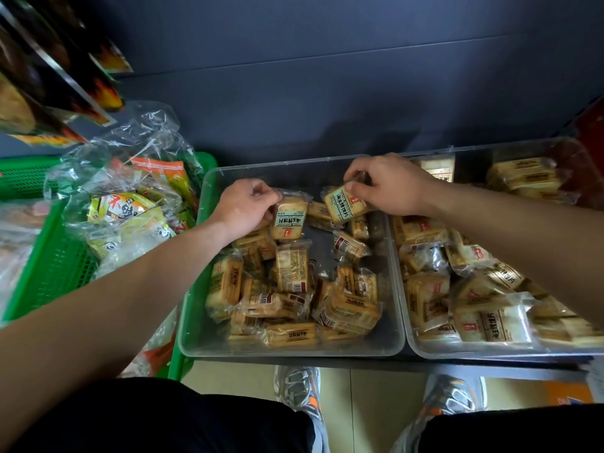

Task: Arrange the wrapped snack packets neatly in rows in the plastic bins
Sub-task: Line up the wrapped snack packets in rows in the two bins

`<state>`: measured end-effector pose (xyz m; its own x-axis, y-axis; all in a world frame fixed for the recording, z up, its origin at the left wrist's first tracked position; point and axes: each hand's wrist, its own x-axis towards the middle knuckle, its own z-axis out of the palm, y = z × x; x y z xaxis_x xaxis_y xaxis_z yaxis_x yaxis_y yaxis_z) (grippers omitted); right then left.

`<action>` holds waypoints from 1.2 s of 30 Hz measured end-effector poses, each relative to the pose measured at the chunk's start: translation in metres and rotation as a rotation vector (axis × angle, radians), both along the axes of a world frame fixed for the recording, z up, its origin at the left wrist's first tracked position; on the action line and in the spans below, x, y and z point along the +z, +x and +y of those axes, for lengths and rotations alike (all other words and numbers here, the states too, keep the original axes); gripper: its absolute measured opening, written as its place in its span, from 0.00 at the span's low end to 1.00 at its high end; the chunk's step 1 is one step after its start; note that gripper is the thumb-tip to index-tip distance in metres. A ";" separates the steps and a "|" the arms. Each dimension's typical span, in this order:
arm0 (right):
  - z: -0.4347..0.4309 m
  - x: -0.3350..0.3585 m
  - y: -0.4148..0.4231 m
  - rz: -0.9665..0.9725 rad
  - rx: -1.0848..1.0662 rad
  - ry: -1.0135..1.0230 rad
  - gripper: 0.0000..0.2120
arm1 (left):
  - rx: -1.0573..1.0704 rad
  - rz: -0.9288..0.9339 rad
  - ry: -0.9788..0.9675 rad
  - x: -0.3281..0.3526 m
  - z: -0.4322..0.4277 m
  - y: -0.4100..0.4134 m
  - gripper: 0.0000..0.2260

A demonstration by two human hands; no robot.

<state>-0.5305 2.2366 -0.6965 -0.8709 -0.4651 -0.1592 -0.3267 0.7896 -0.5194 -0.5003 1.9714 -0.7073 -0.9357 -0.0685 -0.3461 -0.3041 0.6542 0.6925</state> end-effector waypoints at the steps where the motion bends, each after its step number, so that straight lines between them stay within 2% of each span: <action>1: -0.001 0.001 0.000 0.000 -0.001 0.007 0.13 | 0.005 -0.002 0.000 0.001 -0.002 0.000 0.08; 5: -0.009 0.005 0.000 -0.045 -0.010 -0.062 0.12 | 0.072 -0.039 0.129 0.007 -0.005 0.003 0.09; 8: -0.016 0.007 0.001 -0.232 -0.022 -0.244 0.11 | 0.158 -0.079 0.268 0.011 -0.001 0.005 0.09; 10: -0.019 0.006 0.003 -0.332 -0.017 -0.332 0.10 | 0.180 -0.087 0.275 0.009 0.001 0.005 0.10; 14: -0.023 0.005 0.006 -0.441 -0.047 -0.353 0.12 | 0.197 -0.145 0.325 0.006 0.000 0.004 0.12; 16: -0.025 0.005 0.007 -0.466 -0.067 -0.364 0.14 | 0.208 -0.197 0.427 0.005 -0.001 0.003 0.10; 18: -0.024 0.005 0.007 -0.476 -0.080 -0.391 0.16 | 0.149 -0.231 0.467 0.006 -0.004 0.002 0.03; 21: -0.020 0.012 0.005 -0.525 -0.081 -0.397 0.19 | 0.020 -0.261 0.415 0.017 -0.009 0.002 0.14; 23: -0.015 0.023 0.005 -0.531 -0.081 -0.382 0.17 | -0.035 -0.233 0.364 0.034 -0.009 0.003 0.20; 28: 0.003 0.070 0.028 -0.496 -0.183 -0.451 0.12 | -0.087 -0.143 0.427 0.091 0.008 0.020 0.29; 32: 0.025 0.111 0.067 -0.476 -0.262 -0.600 0.12 | 0.019 -0.031 0.518 0.132 0.035 0.050 0.21; 36: 0.054 0.135 0.110 -0.443 -0.320 -0.774 0.17 | 0.144 0.039 0.560 0.152 0.062 0.081 0.14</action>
<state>-0.4201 2.2908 -0.5613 -0.9095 -0.3294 -0.2534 0.1984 0.1918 -0.9612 -0.4197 2.0333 -0.5552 -0.9432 -0.0125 -0.3319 -0.3303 0.1388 0.9336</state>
